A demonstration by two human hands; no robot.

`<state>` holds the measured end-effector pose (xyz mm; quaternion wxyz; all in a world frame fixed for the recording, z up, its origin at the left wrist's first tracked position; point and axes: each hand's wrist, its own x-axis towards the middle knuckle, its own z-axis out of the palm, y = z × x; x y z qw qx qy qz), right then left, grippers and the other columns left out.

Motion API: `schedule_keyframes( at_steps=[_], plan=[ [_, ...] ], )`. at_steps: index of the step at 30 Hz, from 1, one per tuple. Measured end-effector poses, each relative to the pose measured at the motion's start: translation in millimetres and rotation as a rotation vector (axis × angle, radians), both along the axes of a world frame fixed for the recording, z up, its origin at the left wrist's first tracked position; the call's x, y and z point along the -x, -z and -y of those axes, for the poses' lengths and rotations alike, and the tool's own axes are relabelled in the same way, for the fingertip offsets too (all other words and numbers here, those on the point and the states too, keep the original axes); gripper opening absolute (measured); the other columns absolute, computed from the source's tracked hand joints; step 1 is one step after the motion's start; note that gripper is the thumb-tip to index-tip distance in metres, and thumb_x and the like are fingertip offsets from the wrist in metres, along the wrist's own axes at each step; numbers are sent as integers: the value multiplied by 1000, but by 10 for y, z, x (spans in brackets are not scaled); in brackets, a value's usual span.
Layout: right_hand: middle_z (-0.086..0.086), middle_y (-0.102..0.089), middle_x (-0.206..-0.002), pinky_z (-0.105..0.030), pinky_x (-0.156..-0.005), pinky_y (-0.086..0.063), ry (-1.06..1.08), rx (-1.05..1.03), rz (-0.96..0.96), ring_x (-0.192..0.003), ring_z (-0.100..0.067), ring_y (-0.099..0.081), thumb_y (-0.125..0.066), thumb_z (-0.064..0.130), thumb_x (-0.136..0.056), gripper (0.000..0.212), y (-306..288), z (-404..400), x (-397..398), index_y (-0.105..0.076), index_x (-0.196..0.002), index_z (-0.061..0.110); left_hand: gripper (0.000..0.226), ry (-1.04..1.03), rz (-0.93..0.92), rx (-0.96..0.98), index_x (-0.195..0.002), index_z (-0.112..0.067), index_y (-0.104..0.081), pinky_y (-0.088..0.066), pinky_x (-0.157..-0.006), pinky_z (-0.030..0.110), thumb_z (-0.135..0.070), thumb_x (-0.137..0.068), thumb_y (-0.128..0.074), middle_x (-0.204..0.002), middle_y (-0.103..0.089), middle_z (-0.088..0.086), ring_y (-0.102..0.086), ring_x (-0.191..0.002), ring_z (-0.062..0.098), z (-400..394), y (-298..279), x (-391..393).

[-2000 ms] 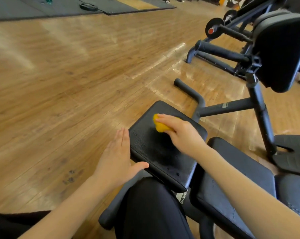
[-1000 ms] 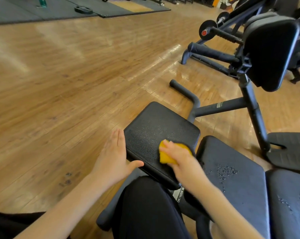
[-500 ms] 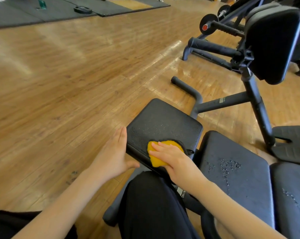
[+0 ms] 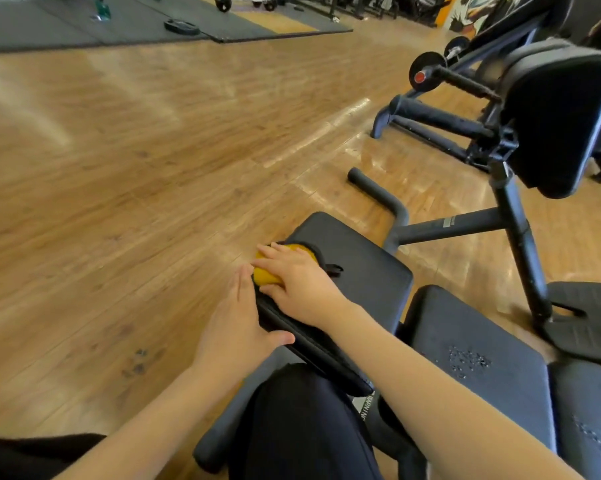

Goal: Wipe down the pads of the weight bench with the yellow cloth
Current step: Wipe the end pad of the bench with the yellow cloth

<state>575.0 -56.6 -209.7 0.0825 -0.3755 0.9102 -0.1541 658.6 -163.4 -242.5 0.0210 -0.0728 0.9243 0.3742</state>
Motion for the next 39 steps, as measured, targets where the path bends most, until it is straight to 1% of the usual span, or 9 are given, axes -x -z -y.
schedule_keyframes(
  at_steps=[8,12,15,18,22,26,31,34,39],
  plan=[
    [20,-25,-146,-28,-117,-12,49,128,51,-139,3,-15,-49,25,-89,47,240,-972,-473,-41,-136,28,118,49,39,3,-145,-11,12,-8,-113,29,-48,-71,-71,-155,10,3,3,-143,15,52,-6,14],
    [9,-38,-139,-11,-111,-12,137,154,10,-133,4,-24,-44,28,-84,46,194,-1245,-606,-50,-129,19,118,69,35,-7,-145,-11,15,-9,-113,28,-49,-72,-70,-155,14,3,5,-142,15,42,-29,-23],
    [4,-28,-147,-22,-116,-9,106,69,19,-140,-11,-20,-49,10,-90,44,86,-963,-391,-46,-133,17,118,72,26,29,-144,-9,15,-9,-113,29,-49,-72,-69,-155,14,4,5,-143,16,16,-26,-12],
    [3,-19,-154,-32,-118,-8,93,-1,55,-143,-12,-11,-45,10,-94,47,25,-492,-57,-35,-140,19,118,74,36,15,-144,-10,16,-9,-114,31,-48,-72,-70,-154,15,4,9,-142,15,2,-8,-9],
    [2,-24,-153,-30,-115,-9,81,-16,21,-142,-14,-15,-44,14,-95,45,30,-21,239,-36,-139,18,118,85,27,33,-144,-10,14,-5,-114,29,-49,-71,-70,-155,14,2,13,-141,13,34,-15,25],
    [6,-33,-147,-30,-116,-16,161,142,14,-139,-11,-25,-49,17,-93,40,131,-492,61,-46,-133,20,121,107,37,56,-145,-12,15,-4,-114,30,-52,-69,-70,-155,14,2,15,-141,13,66,-13,48],
    [18,-32,-137,-7,-108,-16,404,180,1,-135,-10,-32,-55,16,-90,40,202,-1371,-398,-51,-128,24,119,127,10,160,-143,-10,19,-2,-114,30,-59,-71,-62,-154,17,5,15,-141,16,74,4,7],
    [13,-26,-144,-21,-112,-15,367,79,29,-140,-14,-24,-52,9,-91,44,169,-1261,-291,-44,-133,17,119,123,22,190,-143,-8,18,-3,-114,30,-61,-71,-61,-154,16,7,14,-142,18,68,11,29],
    [4,-19,-154,-29,-114,-12,309,-4,21,-143,-14,-14,-44,14,-96,46,51,-496,242,-35,-140,20,120,141,50,131,-143,-9,18,-3,-114,30,-57,-71,-65,-154,18,4,16,-141,16,25,-16,37]
  ],
)
